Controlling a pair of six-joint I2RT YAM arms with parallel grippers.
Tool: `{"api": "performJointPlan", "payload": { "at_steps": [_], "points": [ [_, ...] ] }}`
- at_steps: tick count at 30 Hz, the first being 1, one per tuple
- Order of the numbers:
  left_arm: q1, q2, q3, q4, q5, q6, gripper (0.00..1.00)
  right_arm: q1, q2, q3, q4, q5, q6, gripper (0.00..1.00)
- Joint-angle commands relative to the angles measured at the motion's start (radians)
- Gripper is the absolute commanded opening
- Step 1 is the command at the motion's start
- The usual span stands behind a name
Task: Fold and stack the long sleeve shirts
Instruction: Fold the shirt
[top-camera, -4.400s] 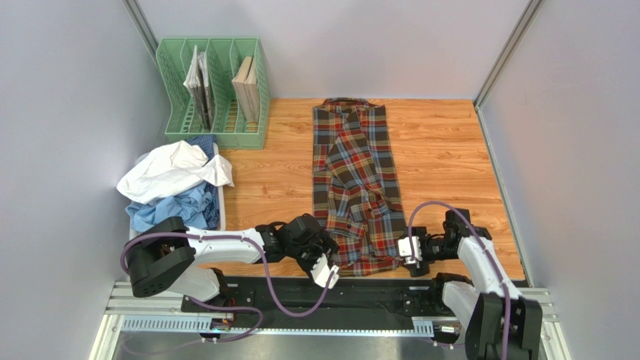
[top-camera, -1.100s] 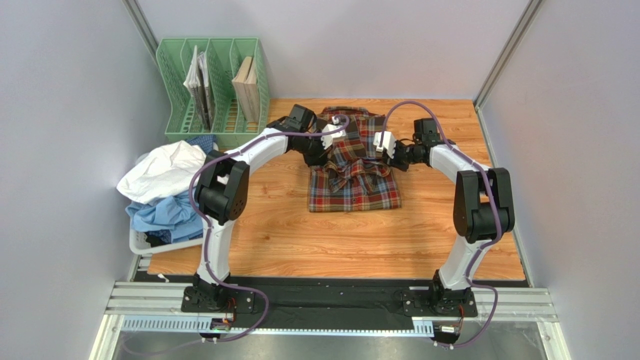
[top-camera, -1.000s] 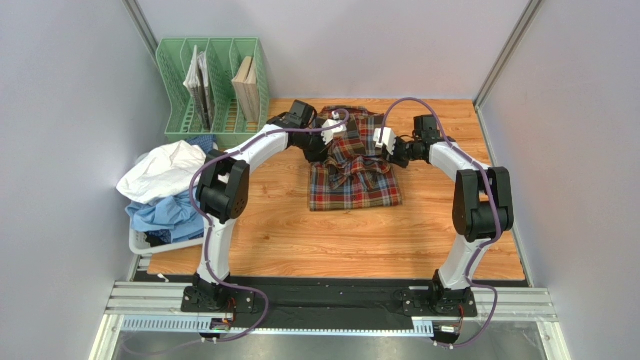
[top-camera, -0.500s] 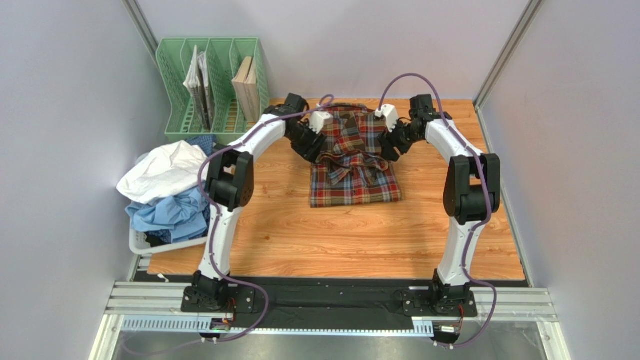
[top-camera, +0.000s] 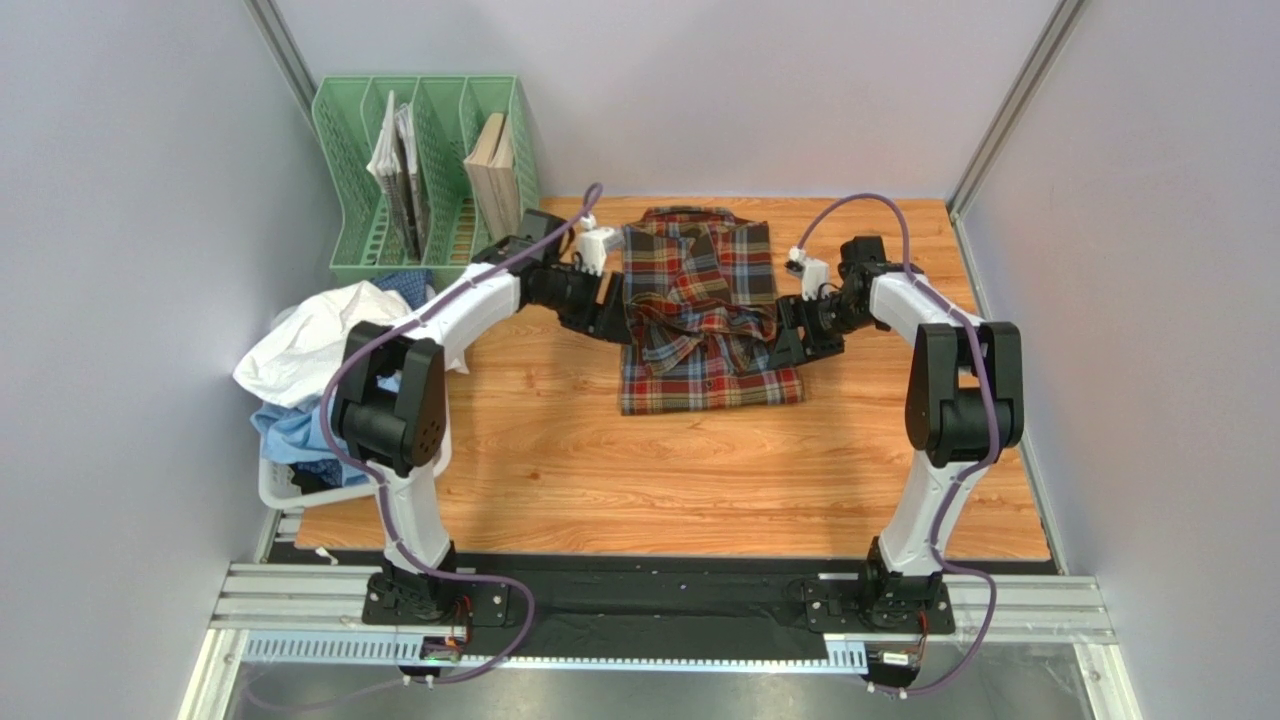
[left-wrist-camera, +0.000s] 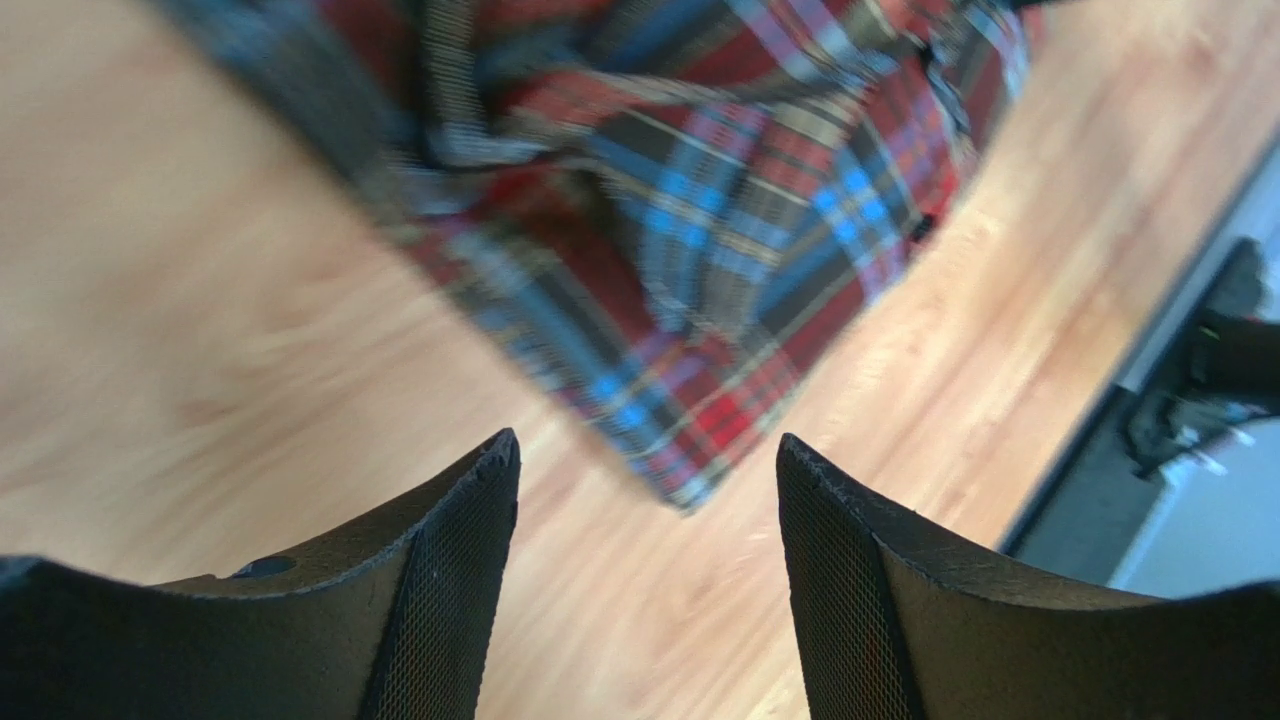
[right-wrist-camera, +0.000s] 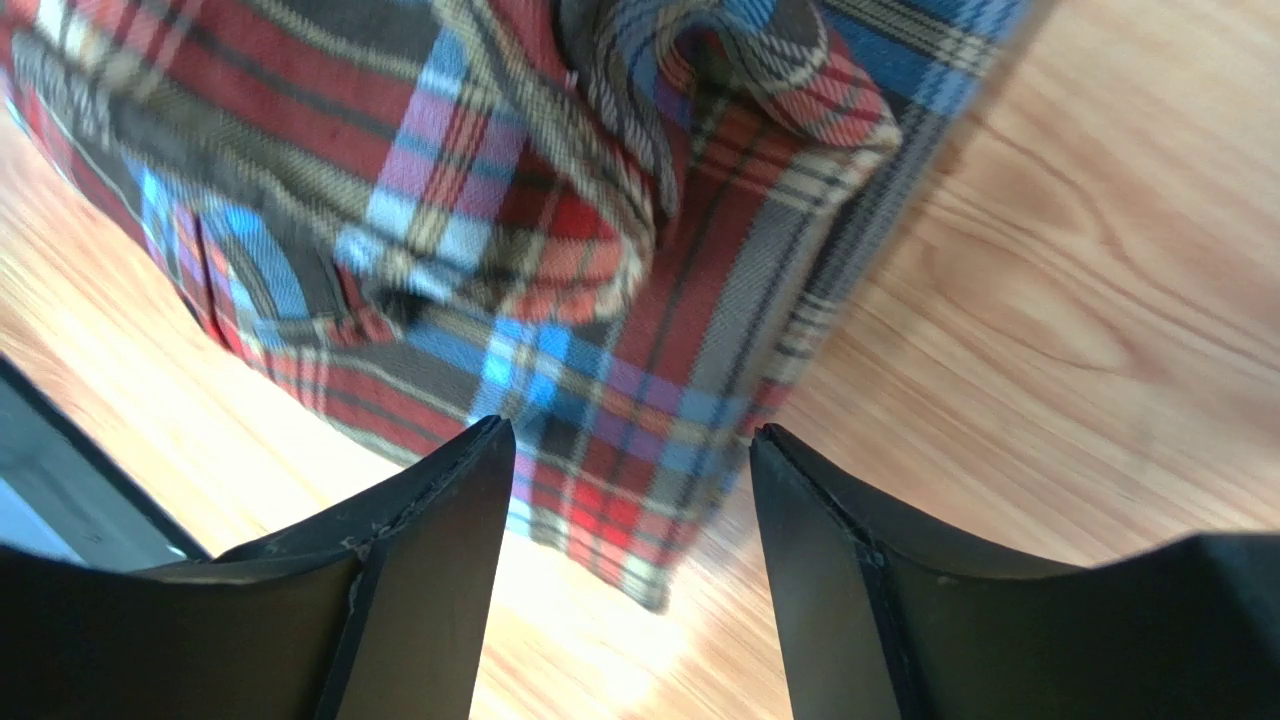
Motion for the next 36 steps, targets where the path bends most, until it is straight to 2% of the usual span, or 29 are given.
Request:
{"api": "performJointPlan", "payload": {
  "at_steps": [1,3,6,8,9,10,11,16,20,21,23,24,27,30,32,36],
  "points": [
    [-0.056,0.088,-0.06,0.091,0.104,-0.099,0.69,0.009,0.034,-0.018,0.114,-0.027,0.167,0.63],
    [-0.071,0.12,-0.048,0.1,0.094,-0.103,0.69,0.014,0.062,-0.031,0.133,-0.024,0.178,0.61],
    [-0.079,0.174,-0.037,0.097,0.069,-0.119,0.63,0.02,0.092,-0.047,0.13,-0.032,0.197,0.54],
    [-0.082,0.179,-0.057,0.078,0.048,-0.108,0.47,0.029,0.091,-0.074,0.124,-0.038,0.196,0.47],
    [-0.082,0.174,-0.069,0.071,0.045,-0.105,0.33,0.032,0.082,-0.09,0.114,-0.035,0.191,0.44],
    [-0.081,0.159,-0.095,0.036,0.049,-0.085,0.05,0.037,0.074,-0.12,0.11,-0.035,0.182,0.37],
    [-0.081,0.147,-0.11,0.015,0.063,-0.079,0.0,0.047,0.065,-0.142,0.104,-0.035,0.172,0.35],
    [-0.081,-0.011,-0.318,-0.028,0.107,-0.056,0.0,0.077,-0.042,-0.266,0.03,-0.062,0.119,0.25],
    [-0.081,-0.183,-0.468,0.034,0.15,-0.064,0.0,0.089,-0.153,-0.337,-0.047,-0.087,0.083,0.29],
    [-0.079,-0.221,-0.486,0.044,0.143,-0.058,0.12,0.087,-0.186,-0.335,-0.051,-0.078,0.11,0.32],
    [-0.073,-0.328,-0.522,0.053,0.117,-0.044,0.3,0.078,-0.277,-0.326,-0.076,-0.099,0.119,0.37],
    [-0.068,-0.39,-0.535,0.053,0.114,-0.021,0.4,0.075,-0.305,-0.315,-0.085,-0.089,0.131,0.46],
    [-0.065,-0.486,-0.551,0.067,0.143,-0.002,0.52,0.072,-0.404,-0.303,-0.108,-0.073,0.144,0.51],
    [-0.068,-0.49,-0.56,0.126,0.167,-0.048,0.64,0.074,-0.481,-0.332,-0.072,-0.125,0.202,0.53],
    [-0.067,-0.45,-0.551,0.148,0.172,-0.07,0.65,0.078,-0.487,-0.37,-0.019,-0.144,0.282,0.53],
    [-0.068,-0.335,-0.551,0.22,0.196,-0.149,0.66,0.08,-0.399,-0.418,0.013,-0.251,0.342,0.52]
  ]
}}
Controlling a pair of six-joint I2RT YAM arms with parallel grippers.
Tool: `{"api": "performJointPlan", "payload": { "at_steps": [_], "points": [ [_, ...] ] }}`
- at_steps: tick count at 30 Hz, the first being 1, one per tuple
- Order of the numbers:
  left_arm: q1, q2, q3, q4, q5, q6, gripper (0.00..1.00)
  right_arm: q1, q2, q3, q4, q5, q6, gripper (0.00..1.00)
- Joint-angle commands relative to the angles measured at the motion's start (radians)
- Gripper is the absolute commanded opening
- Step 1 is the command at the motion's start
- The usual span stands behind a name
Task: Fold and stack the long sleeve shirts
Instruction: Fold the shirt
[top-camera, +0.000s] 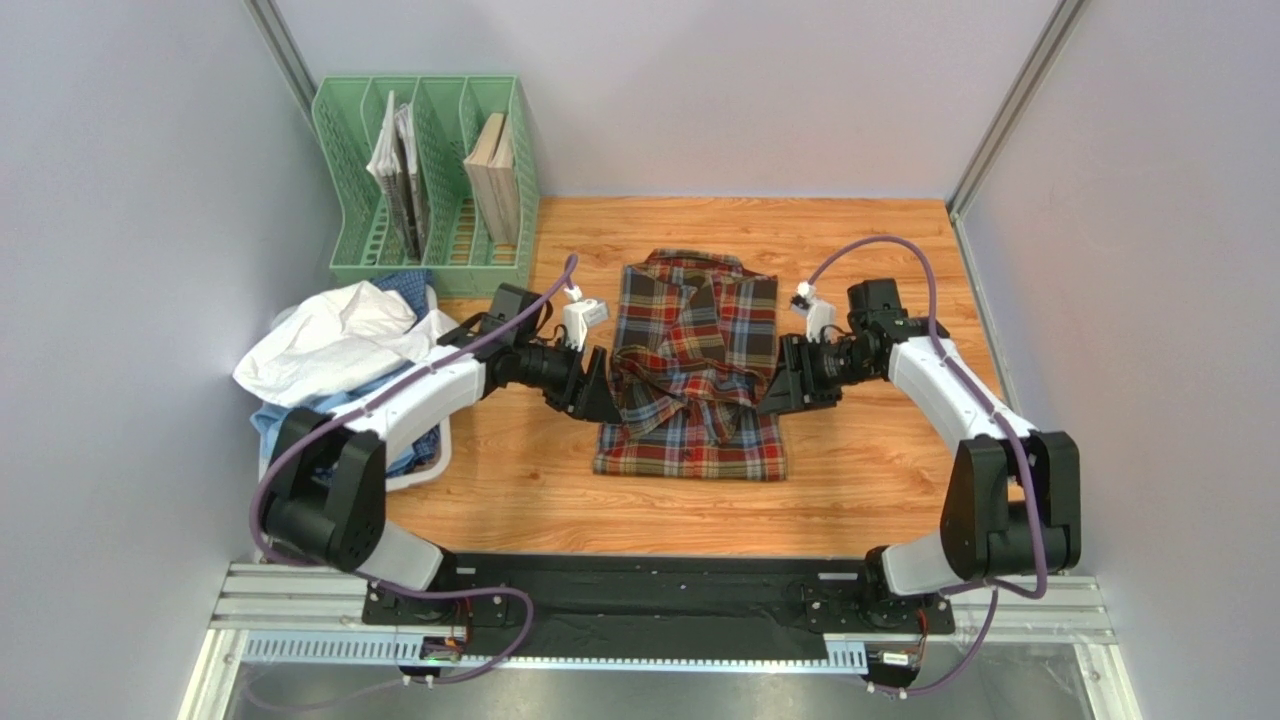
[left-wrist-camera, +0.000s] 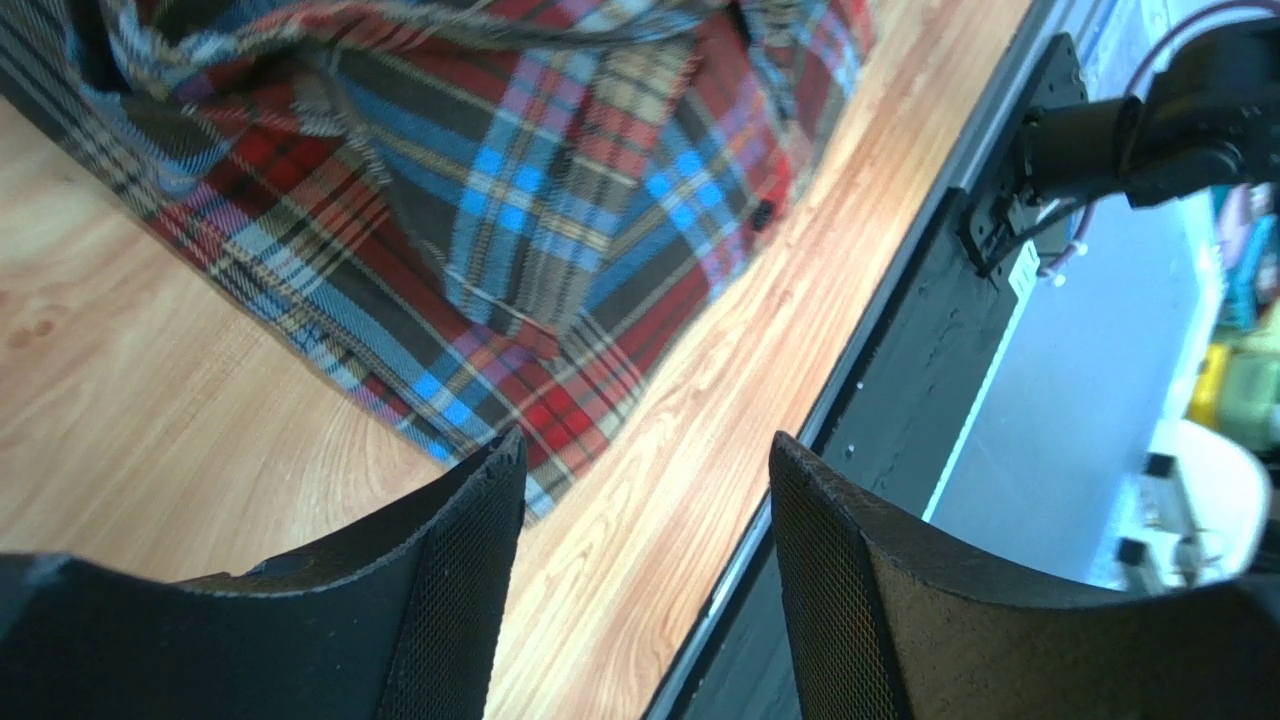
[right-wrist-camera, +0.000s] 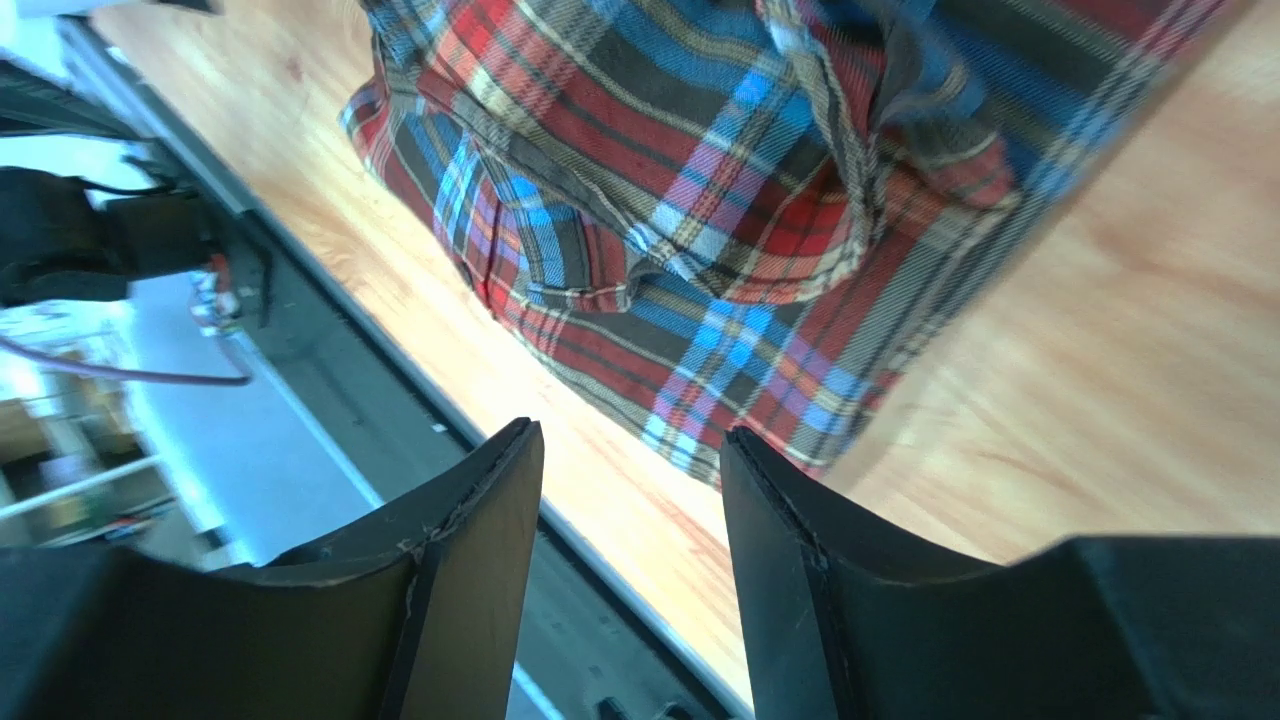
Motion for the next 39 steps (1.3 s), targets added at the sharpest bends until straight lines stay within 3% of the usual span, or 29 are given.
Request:
{"api": "performJointPlan", "payload": {
  "at_steps": [1,5,13,21,30,36,39],
  "points": [
    [0.003,0.109,-0.013,0.143,0.052,-0.106,0.66,0.006,0.093,-0.068,0.06,-0.122,0.114,0.52],
    [0.003,0.16,-0.019,0.239,0.061,-0.143,0.67,0.012,0.109,-0.138,0.225,-0.149,0.18,0.54],
    [-0.002,0.278,0.028,0.334,0.083,-0.195,0.65,0.032,0.213,-0.114,0.358,-0.192,0.263,0.54],
    [-0.022,0.351,0.146,0.409,0.147,-0.271,0.46,0.076,0.297,-0.016,0.474,-0.226,0.37,0.52],
    [-0.022,0.489,0.307,0.565,0.15,-0.415,0.48,0.085,0.415,0.139,0.575,-0.197,0.471,0.52],
    [-0.017,0.577,0.383,0.595,0.137,-0.433,0.48,0.066,0.506,0.217,0.634,-0.148,0.548,0.54],
    [-0.004,0.566,0.374,0.634,0.144,-0.462,0.56,0.05,0.509,0.253,0.669,-0.151,0.609,0.56]
  ]
}}
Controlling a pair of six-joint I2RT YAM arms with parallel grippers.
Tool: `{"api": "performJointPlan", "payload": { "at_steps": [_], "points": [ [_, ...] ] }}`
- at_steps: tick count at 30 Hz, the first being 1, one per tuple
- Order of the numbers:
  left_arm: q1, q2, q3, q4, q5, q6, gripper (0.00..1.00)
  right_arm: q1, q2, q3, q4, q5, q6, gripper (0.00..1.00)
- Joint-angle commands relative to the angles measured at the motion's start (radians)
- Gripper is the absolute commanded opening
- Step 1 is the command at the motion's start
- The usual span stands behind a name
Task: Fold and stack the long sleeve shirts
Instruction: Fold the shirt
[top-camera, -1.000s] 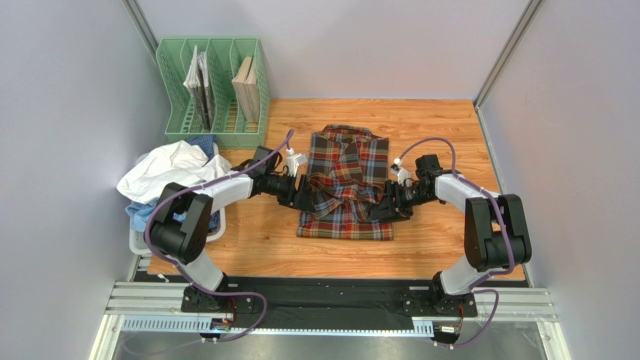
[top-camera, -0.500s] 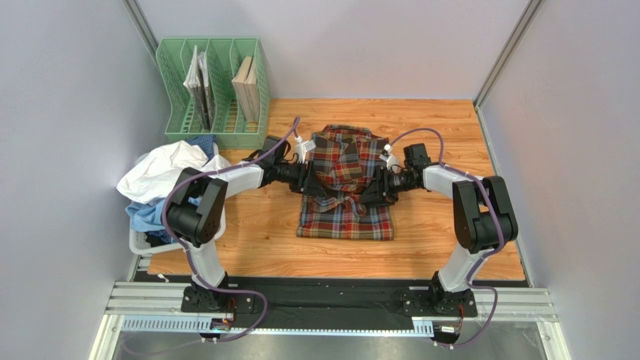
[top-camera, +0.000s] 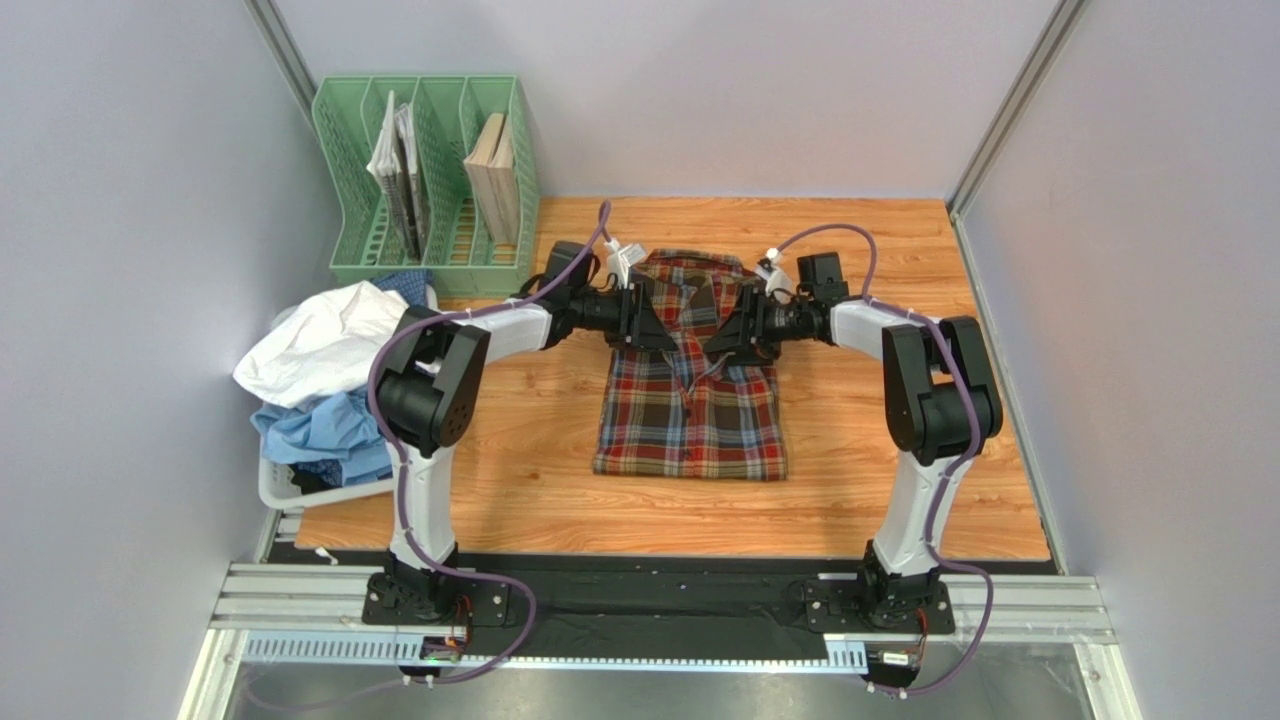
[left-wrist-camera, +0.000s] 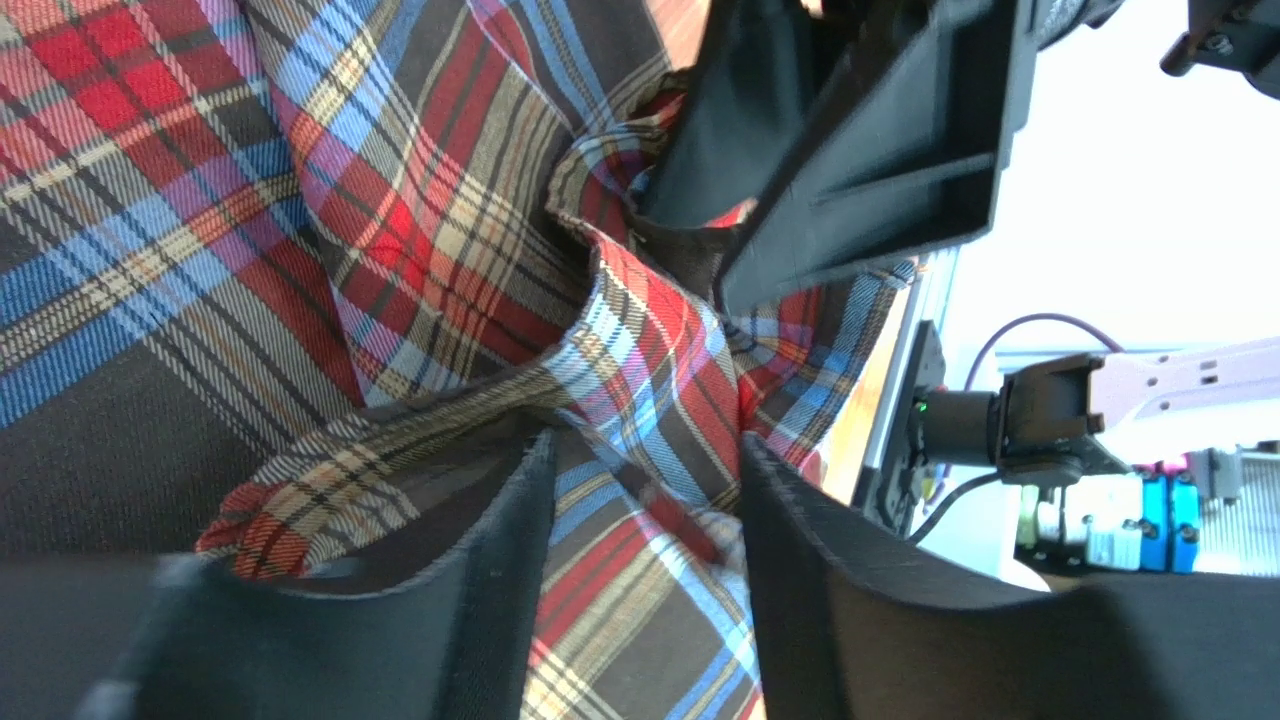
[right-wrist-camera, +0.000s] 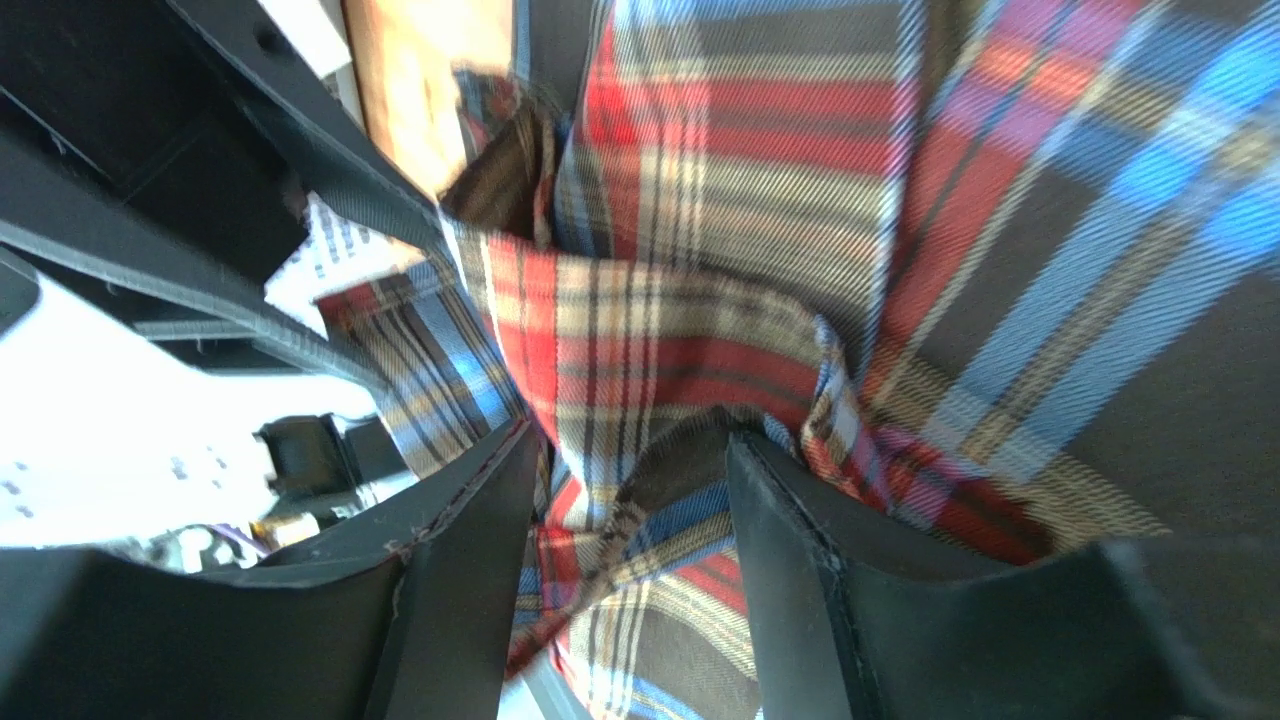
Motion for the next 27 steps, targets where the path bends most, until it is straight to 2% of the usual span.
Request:
{"api": "performJointPlan", "payload": {
  "at_steps": [1,6,10,13,14,17,18,19,22,27],
  "points": [
    [0.019,-0.023,0.021,0.113,0.036,-0.054,0.58,-0.021,0.002,0.079,0.092,0.009,0.105,0.57],
    [0.05,-0.12,-0.044,0.14,0.045,-0.053,0.64,-0.036,-0.111,0.047,0.055,-0.02,0.094,0.59],
    [0.079,-0.206,-0.132,0.155,0.07,-0.038,0.67,-0.061,-0.232,-0.049,-0.033,-0.026,-0.003,0.59],
    [0.083,-0.252,-0.165,0.089,0.045,0.019,0.67,-0.047,-0.301,-0.102,-0.043,-0.003,-0.03,0.47],
    [0.083,-0.264,-0.177,0.072,0.035,0.045,0.67,-0.035,-0.306,-0.117,-0.043,0.018,-0.047,0.38],
    [0.083,-0.269,-0.183,0.026,-0.04,0.091,0.57,0.032,-0.277,-0.1,-0.05,0.061,-0.079,0.25],
    [0.083,-0.263,-0.179,0.009,-0.074,0.102,0.53,0.048,-0.26,-0.091,-0.049,0.069,-0.082,0.23],
    [0.083,-0.253,-0.171,-0.001,-0.079,0.11,0.43,0.075,-0.243,-0.082,-0.041,0.078,-0.085,0.22],
    [0.082,-0.206,-0.119,-0.067,-0.074,0.128,0.3,0.101,-0.159,-0.03,-0.021,0.136,-0.097,0.18],
    [0.042,-0.161,-0.071,-0.106,-0.07,0.17,0.27,0.105,-0.001,0.055,-0.001,0.209,-0.091,0.16]
  ]
}}
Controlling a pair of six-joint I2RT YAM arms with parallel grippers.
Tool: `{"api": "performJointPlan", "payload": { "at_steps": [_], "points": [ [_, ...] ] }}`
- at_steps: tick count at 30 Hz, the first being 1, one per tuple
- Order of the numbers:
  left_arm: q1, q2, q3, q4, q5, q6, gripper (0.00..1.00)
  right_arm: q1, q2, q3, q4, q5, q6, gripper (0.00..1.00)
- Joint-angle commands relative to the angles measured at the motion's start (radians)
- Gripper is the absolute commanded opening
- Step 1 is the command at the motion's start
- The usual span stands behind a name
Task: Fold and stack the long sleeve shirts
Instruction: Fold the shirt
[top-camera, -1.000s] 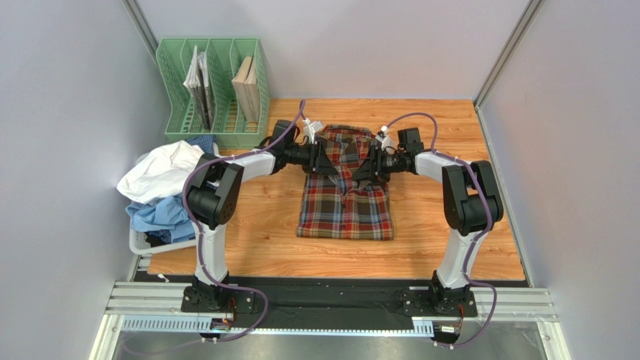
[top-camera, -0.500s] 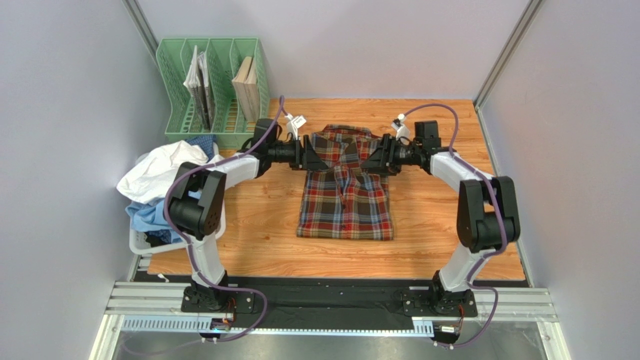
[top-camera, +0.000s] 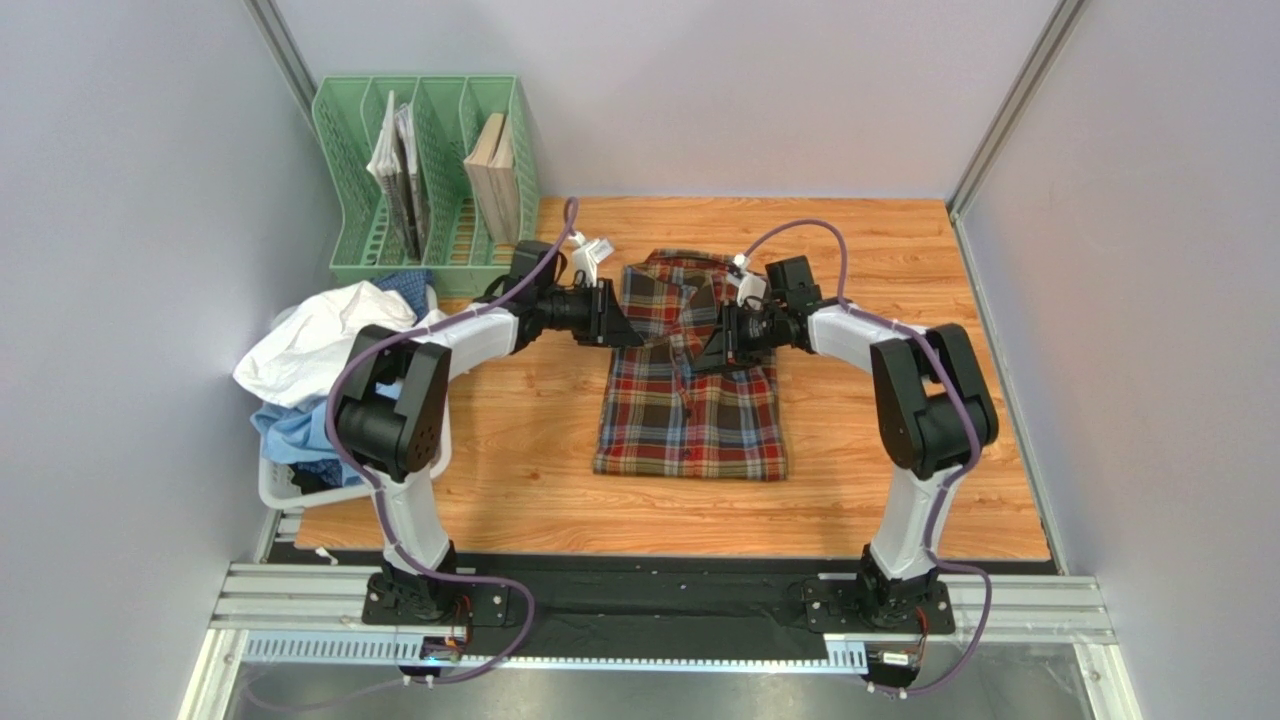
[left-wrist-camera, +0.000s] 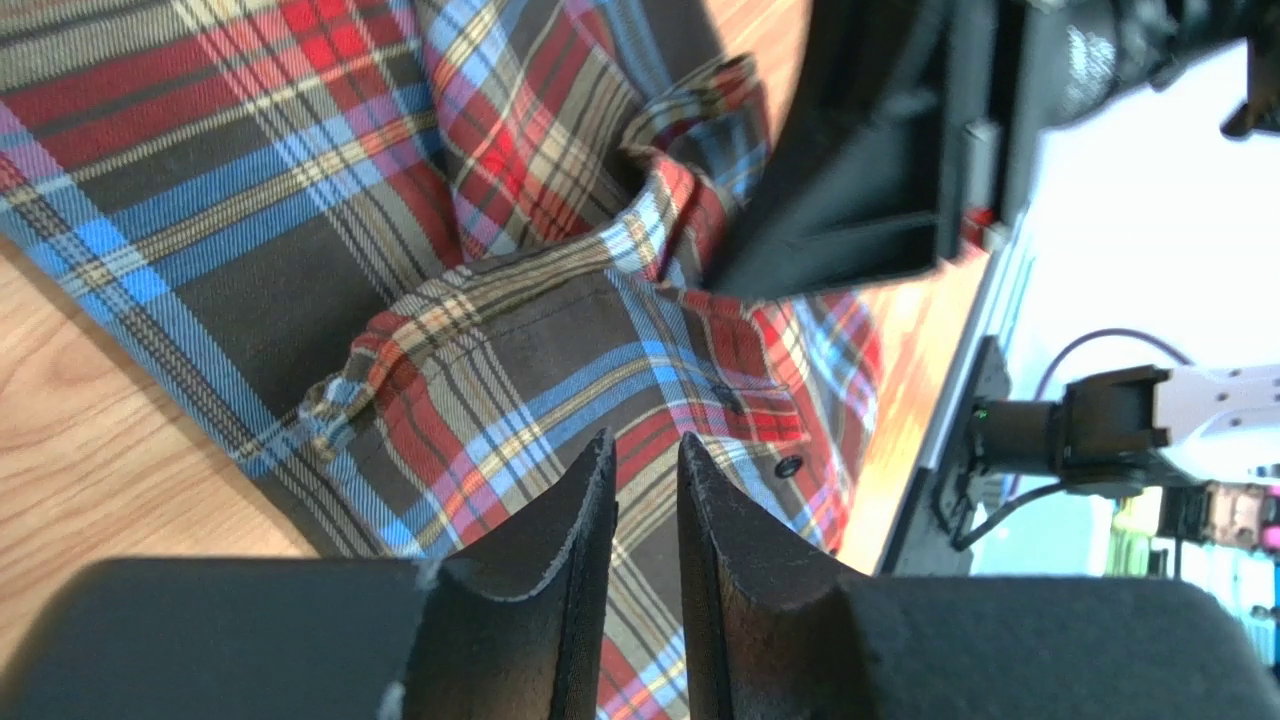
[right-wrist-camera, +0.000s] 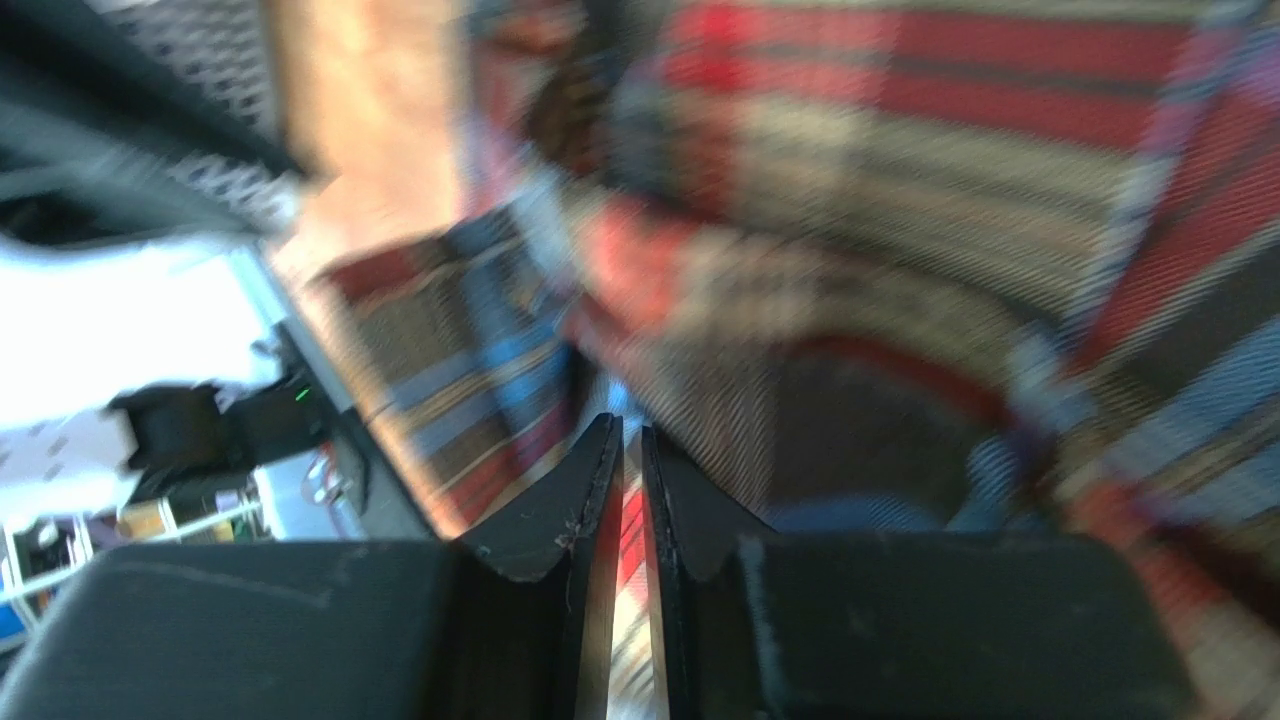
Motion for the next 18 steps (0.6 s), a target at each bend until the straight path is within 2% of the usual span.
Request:
{"api": "performJointPlan", "payload": {
  "at_steps": [1,7,12,14,17,18],
  "points": [
    [-0.055,0.033,0.075,-0.062,-0.005,0.092,0.28,-0.013,0.095,0.094,0.038,0.095,-0.016,0.16],
    [-0.128,0.135,0.173,-0.062,-0.01,0.086,0.28,-0.013,0.158,0.115,0.031,0.146,-0.006,0.19],
    [-0.148,0.266,0.28,-0.105,-0.089,0.045,0.28,-0.019,0.106,0.109,0.047,0.104,-0.01,0.29],
    [-0.145,0.301,0.314,-0.149,-0.114,0.075,0.28,-0.027,0.057,0.12,-0.011,0.132,-0.054,0.33],
    [-0.131,0.271,0.31,-0.14,-0.079,0.121,0.34,-0.048,-0.019,0.13,-0.116,0.173,-0.152,0.35],
    [-0.128,0.245,0.3,-0.133,-0.027,0.14,0.4,-0.059,-0.038,0.129,-0.161,0.182,-0.177,0.35]
  ]
}}
